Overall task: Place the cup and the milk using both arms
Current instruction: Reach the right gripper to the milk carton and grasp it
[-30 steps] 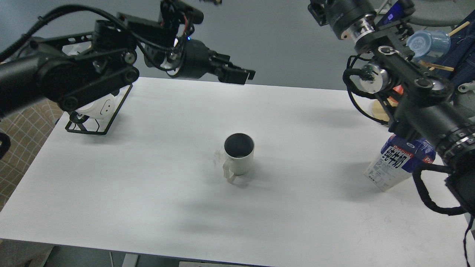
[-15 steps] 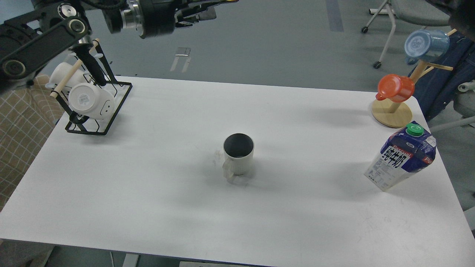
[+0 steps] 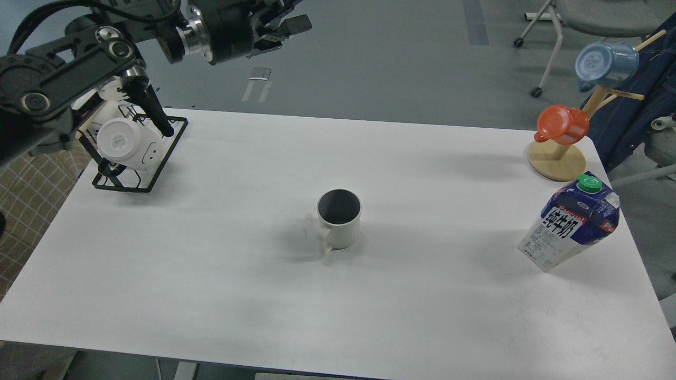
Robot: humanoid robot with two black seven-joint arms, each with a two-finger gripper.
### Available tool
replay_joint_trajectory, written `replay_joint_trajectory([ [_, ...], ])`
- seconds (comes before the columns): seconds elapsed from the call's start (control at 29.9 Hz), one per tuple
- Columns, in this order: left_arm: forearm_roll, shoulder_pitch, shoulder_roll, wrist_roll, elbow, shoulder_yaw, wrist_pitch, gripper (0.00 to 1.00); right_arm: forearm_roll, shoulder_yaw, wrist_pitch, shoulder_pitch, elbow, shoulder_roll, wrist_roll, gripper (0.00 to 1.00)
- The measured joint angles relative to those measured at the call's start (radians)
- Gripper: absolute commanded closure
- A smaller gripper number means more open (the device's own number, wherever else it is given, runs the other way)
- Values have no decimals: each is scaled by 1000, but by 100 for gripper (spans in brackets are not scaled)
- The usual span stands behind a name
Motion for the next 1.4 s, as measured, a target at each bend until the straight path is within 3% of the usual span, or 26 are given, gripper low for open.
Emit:
replay_joint_trajectory([
  [0.27,0,6,-2,-1,0,0,3,5,-7,-238,-30,-11,0,13,0,0],
  [0.7,1,8,-5,0,0,0,3,5,-16,-245,-30,-12,-62,207,0,2],
  [0.8,1,8,-4,0,0,0,3,5,-17,-245,-30,-12,-108,264,0,12],
  [0.83,1,8,-2,0,0,0,3,5,-17,-245,-30,-12,-123,280,0,24],
  [0.87,2,8,-1,0,0,0,2,5,-18,-245,-30,-12,-138,296,0,44],
  [0.97,2,8,2,0,0,0,2,5,-34,-249,-30,-16,-168,330,0,77],
  [1.07,2,8,3,0,0,1,2,5,-42,-251,-30,-22,-177,347,0,97],
  [1.4,6,16,-2,0,0,3,2,5,-44,-238,-30,-24,-106,306,0,100],
])
